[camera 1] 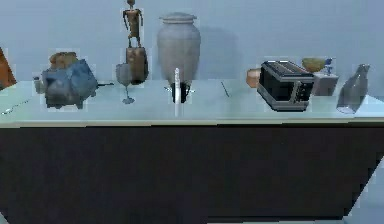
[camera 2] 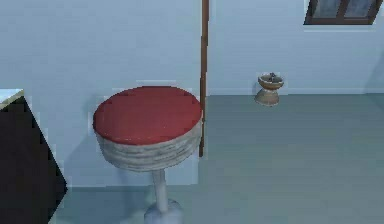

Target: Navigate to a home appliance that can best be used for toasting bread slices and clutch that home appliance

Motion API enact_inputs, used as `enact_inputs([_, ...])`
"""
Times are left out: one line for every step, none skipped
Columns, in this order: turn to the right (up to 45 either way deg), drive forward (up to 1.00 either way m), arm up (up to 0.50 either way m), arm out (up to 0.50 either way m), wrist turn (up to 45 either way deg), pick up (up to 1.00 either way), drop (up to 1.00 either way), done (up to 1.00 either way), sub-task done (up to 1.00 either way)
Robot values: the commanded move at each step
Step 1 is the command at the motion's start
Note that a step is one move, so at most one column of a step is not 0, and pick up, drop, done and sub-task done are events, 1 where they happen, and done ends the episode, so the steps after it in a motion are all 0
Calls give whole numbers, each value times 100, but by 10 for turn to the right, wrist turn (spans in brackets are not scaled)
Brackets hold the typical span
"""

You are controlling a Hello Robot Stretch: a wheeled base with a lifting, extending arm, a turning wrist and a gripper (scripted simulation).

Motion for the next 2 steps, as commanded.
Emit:
enact_inputs([0, 35, 0, 0, 0, 0, 0, 0, 0])
enact_inputs([-450, 0, 0, 0, 0, 0, 0, 0, 0])
